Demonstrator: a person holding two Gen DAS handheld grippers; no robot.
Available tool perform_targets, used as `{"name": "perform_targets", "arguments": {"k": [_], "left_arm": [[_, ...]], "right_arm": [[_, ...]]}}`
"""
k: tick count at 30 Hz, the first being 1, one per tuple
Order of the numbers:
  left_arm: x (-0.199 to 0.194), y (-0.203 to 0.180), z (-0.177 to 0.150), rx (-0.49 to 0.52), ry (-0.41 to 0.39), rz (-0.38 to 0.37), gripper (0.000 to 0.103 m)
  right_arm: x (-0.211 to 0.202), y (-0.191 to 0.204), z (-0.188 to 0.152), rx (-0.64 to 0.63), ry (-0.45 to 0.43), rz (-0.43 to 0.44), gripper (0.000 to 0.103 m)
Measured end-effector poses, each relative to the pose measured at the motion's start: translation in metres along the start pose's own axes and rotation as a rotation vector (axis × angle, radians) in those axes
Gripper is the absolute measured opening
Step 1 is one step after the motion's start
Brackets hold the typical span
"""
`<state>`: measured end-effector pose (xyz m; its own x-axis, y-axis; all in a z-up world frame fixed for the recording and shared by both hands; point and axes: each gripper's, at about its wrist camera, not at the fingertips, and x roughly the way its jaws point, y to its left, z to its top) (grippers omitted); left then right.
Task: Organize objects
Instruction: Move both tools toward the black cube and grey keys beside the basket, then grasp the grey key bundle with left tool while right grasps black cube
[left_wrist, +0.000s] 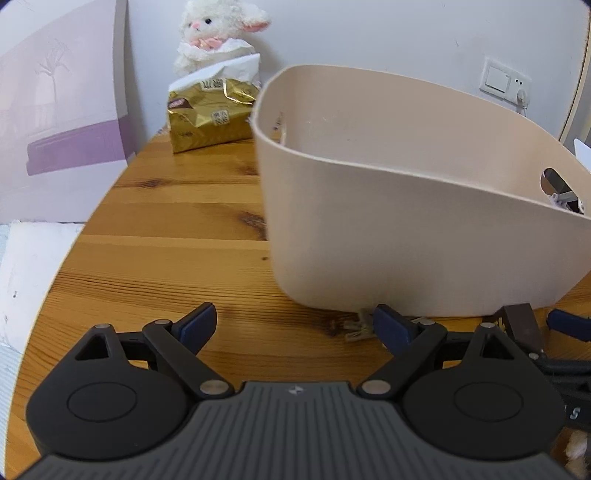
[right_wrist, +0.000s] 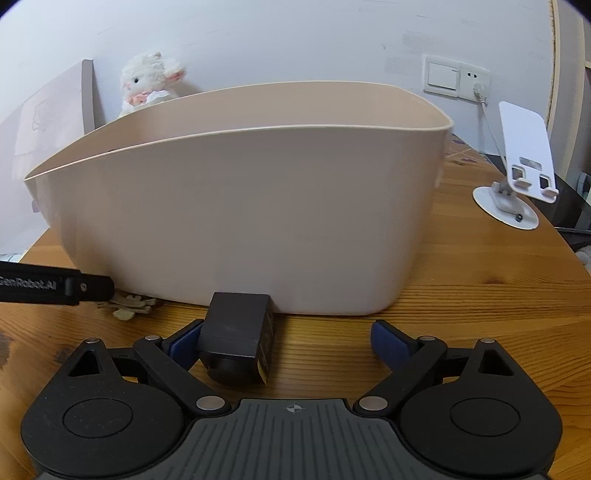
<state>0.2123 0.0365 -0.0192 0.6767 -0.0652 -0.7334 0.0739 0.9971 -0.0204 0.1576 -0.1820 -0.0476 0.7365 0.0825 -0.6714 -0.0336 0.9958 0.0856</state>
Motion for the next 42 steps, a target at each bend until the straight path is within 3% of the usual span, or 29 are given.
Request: {"name": "perform_targets", "arguments": {"k": [6,21,28,38,42], "left_arm": [[0.006,-0.011,-0.004,0.017,0.019,0.014,0.093],[0.004,-0.032,-0.016,0.131,0.052,-0.151,0.092],[0.011,-0.06,-0.02,0.216,0.034,-0.176,0.093],[-0.005,-0.09,-0.036,0.288,0.051,-0.255,0.093],[-0.011,-0.09,-0.035,0.29,0.02,-0.206,0.093]], "right_arm": [[-0.001,-0.008,0.0,0.012,-0.002,-0.002,0.097],[-0.019,-0.03,-0.013,0.006,-0.03,0.011,0.101],[-0.028,-0.043,-0.02,-0.039,-0.025,0.004,0.103],[-0.037,-0.066,-0.027,-0.006,-0.019,0.002,0.103],[-0.038,-0.066,-0.028,-0.011,-0.022,0.007,0.103]]}}
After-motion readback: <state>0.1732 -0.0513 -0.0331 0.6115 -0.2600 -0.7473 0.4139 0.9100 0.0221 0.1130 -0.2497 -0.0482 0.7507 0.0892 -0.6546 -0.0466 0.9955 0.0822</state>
